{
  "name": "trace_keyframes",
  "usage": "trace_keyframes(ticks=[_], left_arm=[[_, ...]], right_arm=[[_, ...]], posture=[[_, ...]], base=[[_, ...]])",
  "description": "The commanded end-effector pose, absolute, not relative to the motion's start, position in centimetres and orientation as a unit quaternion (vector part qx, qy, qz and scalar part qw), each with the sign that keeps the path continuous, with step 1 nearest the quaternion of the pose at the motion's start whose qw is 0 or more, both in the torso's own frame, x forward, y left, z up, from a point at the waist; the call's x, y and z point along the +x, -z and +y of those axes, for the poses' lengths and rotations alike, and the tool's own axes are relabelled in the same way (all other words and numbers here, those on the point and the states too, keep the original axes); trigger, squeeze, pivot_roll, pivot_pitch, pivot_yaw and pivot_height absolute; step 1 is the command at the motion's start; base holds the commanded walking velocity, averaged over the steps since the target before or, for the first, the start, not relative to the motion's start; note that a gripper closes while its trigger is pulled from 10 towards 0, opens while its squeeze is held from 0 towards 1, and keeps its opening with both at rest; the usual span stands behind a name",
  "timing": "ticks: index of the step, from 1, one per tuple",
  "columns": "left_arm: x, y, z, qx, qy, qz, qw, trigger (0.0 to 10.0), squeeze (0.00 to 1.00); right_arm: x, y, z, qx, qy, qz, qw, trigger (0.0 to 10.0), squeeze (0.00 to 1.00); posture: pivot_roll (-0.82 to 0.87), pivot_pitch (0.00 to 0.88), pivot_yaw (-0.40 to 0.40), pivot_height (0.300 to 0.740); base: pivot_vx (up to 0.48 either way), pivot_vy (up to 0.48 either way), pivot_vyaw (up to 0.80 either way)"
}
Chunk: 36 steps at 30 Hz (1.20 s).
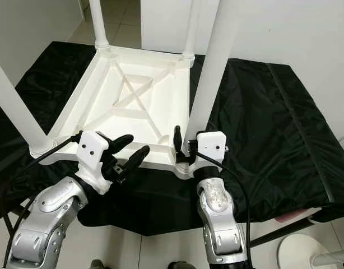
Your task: Building children table
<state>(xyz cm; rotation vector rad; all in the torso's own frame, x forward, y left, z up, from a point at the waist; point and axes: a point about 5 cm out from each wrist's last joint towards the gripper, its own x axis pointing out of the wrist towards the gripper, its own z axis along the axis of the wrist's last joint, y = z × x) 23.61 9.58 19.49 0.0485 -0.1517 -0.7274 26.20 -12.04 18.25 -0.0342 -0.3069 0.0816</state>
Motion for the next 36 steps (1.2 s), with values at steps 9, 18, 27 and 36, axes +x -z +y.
trace_keyframes(ticks=[9,18,27,36], left_arm=[[23.6,-19.3,9.1,0.023,0.358,-0.064,0.931,10.0,0.00],[24.0,-19.5,8.9,0.018,0.356,-0.068,0.932,10.0,0.00],[24.0,-19.6,8.8,0.013,0.362,-0.070,0.929,10.0,0.00],[23.7,-19.4,8.5,0.016,0.384,-0.060,0.921,10.0,0.00]], right_arm=[[26.2,-17.8,-12.9,-0.022,-0.012,-0.139,0.990,10.0,0.00],[26.5,-17.9,-14.4,-0.033,0.015,-0.142,0.989,10.0,0.00],[26.5,-17.6,-14.5,-0.038,0.015,-0.135,0.990,10.0,0.00],[26.2,-17.4,-13.0,-0.047,0.001,-0.132,0.990,10.0,0.00]], posture=[[0.01,0.094,-0.029,0.740],[0.01,0.095,-0.019,0.740],[0.01,0.098,-0.017,0.740],[0.01,0.102,-0.022,0.740]], base=[[0.000,0.000,0.00],[0.000,0.000,0.00],[0.000,0.000,0.00],[0.000,0.000,0.00]])
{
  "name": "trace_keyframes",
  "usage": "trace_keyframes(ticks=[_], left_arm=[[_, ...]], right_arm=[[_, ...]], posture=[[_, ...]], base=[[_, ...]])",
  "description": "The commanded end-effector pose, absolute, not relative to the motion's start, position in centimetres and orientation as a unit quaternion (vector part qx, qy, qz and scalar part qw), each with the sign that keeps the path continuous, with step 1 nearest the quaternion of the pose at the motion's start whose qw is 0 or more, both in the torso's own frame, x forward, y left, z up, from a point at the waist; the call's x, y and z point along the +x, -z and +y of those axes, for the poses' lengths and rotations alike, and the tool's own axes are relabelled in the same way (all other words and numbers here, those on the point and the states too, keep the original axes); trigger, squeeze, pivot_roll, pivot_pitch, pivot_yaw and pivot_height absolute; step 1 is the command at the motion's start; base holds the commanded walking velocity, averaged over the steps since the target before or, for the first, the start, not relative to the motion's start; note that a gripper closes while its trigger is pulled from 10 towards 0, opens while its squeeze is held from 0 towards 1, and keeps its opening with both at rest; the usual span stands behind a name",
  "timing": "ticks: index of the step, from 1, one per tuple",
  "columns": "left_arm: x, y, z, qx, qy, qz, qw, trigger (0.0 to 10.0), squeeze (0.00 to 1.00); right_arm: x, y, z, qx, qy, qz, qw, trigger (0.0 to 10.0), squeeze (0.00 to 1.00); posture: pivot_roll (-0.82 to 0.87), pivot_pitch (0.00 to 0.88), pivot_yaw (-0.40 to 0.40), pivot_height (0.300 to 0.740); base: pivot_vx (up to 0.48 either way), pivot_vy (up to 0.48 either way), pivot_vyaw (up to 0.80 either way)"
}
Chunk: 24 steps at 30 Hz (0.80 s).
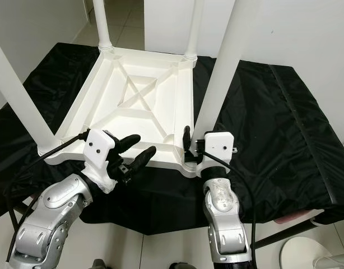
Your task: Building children table
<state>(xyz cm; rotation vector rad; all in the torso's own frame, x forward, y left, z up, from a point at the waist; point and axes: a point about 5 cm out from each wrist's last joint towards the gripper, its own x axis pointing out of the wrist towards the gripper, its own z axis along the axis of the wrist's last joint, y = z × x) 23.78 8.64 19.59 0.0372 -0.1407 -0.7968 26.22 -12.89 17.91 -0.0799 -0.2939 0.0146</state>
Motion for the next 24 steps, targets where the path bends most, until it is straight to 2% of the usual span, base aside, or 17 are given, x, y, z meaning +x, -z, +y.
trace_keyframes(ticks=[1,6,13,24], left_arm=[[23.7,-19.3,8.5,0.015,0.389,-0.057,0.919,10.0,0.00],[23.3,-19.0,8.4,0.014,0.413,-0.044,0.910,10.0,0.00],[22.4,-18.4,9.7,0.020,0.460,-0.012,0.888,10.0,0.00],[22.0,-18.2,10.0,0.021,0.461,-0.004,0.887,10.0,0.00]], right_arm=[[26.2,-17.3,-12.9,-0.048,0.002,-0.131,0.990,10.0,0.00],[26.1,-17.1,-12.6,-0.046,0.005,-0.126,0.991,10.0,0.00],[26.3,-17.1,-12.1,-0.006,0.012,-0.107,0.994,10.0,0.00],[26.9,-17.8,-11.6,0.046,0.007,-0.100,0.994,10.0,0.00]], posture=[[0.01,0.102,-0.022,0.740],[0.01,0.101,-0.032,0.740],[0.02,0.094,-0.052,0.740],[0.02,0.095,-0.065,0.740]], base=[[0.000,0.000,0.00],[0.000,0.000,0.00],[0.000,0.000,0.00],[0.000,0.000,0.00]])
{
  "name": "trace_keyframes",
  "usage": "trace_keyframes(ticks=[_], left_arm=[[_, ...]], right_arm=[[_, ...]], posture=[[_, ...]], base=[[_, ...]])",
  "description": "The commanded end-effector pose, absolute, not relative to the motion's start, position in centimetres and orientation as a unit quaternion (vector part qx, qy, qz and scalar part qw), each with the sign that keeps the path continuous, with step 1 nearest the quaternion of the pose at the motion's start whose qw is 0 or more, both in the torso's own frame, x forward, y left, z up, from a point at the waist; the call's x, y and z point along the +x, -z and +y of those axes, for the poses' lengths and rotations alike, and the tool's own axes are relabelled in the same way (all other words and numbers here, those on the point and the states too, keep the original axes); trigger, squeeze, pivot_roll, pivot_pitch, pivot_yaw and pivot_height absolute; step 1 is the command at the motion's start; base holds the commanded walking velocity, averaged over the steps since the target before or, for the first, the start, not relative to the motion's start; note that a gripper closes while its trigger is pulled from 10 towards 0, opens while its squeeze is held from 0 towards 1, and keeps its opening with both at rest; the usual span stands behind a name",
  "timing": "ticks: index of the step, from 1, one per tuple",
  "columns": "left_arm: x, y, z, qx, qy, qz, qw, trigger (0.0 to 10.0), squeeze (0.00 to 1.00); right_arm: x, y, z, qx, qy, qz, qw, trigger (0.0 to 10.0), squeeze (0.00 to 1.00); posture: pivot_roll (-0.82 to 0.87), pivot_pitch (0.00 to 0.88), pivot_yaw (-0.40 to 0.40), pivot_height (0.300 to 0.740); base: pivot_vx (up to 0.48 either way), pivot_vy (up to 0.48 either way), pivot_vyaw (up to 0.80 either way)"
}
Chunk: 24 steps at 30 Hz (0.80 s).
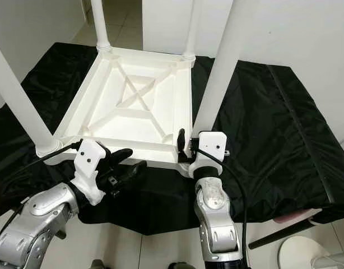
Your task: Building children table
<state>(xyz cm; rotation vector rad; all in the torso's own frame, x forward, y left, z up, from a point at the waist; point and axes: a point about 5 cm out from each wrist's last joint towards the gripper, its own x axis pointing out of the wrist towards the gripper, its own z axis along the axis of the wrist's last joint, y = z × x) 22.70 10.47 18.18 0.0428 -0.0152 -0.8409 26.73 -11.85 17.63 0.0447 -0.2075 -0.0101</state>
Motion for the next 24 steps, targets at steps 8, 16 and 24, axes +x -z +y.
trace_keyframes(ticks=[8,16,24], left_arm=[[21.3,-18.2,9.1,0.010,0.468,-0.001,0.884,10.0,0.00],[21.2,-18.3,9.0,0.002,0.464,-0.002,0.886,10.0,0.00],[21.2,-18.3,8.7,0.000,0.465,-0.002,0.885,10.0,0.00]], right_arm=[[27.2,-18.0,-11.0,0.092,-0.005,-0.091,0.992,10.0,0.00],[27.0,-18.8,-10.6,0.038,-0.015,-0.114,0.993,10.0,0.00],[27.1,-19.2,-10.7,0.020,-0.010,-0.122,0.992,8.4,0.00]], posture=[[0.02,0.103,-0.067,0.740],[0.02,0.112,-0.065,0.740],[0.02,0.111,-0.062,0.740]], base=[[0.000,0.000,0.00],[0.000,0.000,0.00],[0.000,0.000,0.00]])
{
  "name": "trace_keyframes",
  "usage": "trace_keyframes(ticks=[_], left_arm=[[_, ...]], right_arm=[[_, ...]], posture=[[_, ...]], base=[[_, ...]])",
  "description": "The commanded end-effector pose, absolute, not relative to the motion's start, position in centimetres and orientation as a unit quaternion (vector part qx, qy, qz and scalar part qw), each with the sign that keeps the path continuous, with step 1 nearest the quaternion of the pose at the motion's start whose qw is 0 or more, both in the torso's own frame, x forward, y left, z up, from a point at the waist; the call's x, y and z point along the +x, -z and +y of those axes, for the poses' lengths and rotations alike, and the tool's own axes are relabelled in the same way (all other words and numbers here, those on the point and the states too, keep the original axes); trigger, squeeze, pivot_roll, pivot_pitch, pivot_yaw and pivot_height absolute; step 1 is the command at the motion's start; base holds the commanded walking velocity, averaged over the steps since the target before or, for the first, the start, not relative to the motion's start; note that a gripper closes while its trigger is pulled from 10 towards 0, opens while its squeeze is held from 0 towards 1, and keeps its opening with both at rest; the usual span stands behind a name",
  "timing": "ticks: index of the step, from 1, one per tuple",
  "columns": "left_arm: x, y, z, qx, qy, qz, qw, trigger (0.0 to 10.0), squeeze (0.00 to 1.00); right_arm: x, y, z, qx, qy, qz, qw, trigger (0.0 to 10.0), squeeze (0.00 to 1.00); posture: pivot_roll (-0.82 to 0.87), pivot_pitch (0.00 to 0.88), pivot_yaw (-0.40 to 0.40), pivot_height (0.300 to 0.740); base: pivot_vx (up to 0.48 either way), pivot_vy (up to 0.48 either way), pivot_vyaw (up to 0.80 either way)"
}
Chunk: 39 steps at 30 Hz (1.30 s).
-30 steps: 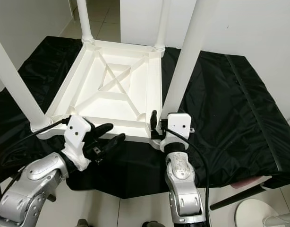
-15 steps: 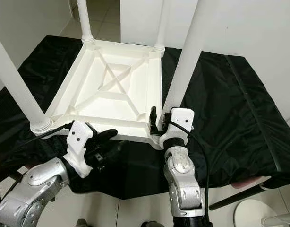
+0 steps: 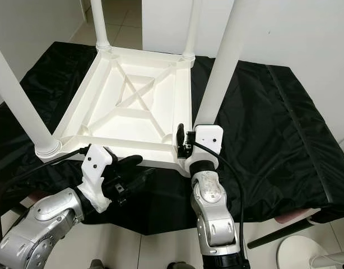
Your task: Building children table
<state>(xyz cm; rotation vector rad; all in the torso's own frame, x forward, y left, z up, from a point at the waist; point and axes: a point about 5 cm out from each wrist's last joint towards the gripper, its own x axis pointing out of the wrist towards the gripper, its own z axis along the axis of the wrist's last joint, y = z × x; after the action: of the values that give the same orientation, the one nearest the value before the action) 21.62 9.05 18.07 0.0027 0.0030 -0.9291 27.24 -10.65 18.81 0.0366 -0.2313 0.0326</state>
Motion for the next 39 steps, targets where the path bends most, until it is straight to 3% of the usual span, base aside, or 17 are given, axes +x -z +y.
trace_keyframes(ticks=[1,2,3,4,14,27,30,39], left_arm=[[21.2,-18.3,8.7,0.000,0.465,-0.002,0.885,10.0,0.00],[21.2,-18.3,8.7,0.000,0.465,-0.002,0.885,10.0,0.00],[21.2,-18.4,8.6,0.000,0.466,-0.002,0.885,10.0,0.00],[21.2,-18.4,8.6,-0.002,0.467,-0.002,0.884,10.0,0.00],[21.2,-18.4,8.2,-0.005,0.468,-0.002,0.883,10.0,0.00],[21.0,-18.4,7.9,-0.013,0.471,0.001,0.882,10.0,0.00],[20.9,-18.5,7.7,-0.015,0.472,0.001,0.881,10.0,0.00],[20.6,-18.5,7.6,-0.017,0.477,0.005,0.879,10.0,0.00]], right_arm=[[27.1,-19.2,-10.7,0.020,-0.010,-0.122,0.992,8.4,0.00],[27.1,-19.2,-10.7,0.020,-0.010,-0.122,0.992,8.4,0.00],[27.1,-19.3,-10.7,0.021,-0.008,-0.124,0.992,3.8,0.00],[27.1,-19.3,-10.7,0.022,-0.007,-0.124,0.992,10.0,0.00],[27.3,-19.4,-10.8,0.038,0.002,-0.123,0.992,10.0,0.00],[27.4,-18.9,-10.7,0.146,0.001,-0.096,0.985,10.0,0.00],[27.4,-18.8,-10.6,0.215,-0.001,-0.091,0.972,10.0,0.00],[27.4,-18.5,-10.6,0.303,-0.014,-0.084,0.949,10.0,0.00]], posture=[[0.02,0.111,-0.062,0.740],[0.02,0.111,-0.062,0.740],[0.02,0.111,-0.061,0.740],[0.02,0.112,-0.060,0.740],[0.02,0.114,-0.059,0.740],[0.02,0.120,-0.060,0.740],[0.01,0.125,-0.056,0.740],[0.01,0.148,-0.051,0.740]], base=[[0.000,0.000,0.00],[0.000,0.000,0.00],[0.000,0.000,0.00],[0.000,0.000,0.00],[0.000,0.000,0.00],[0.000,0.000,0.00],[0.000,0.000,0.00],[0.000,0.000,0.00]])
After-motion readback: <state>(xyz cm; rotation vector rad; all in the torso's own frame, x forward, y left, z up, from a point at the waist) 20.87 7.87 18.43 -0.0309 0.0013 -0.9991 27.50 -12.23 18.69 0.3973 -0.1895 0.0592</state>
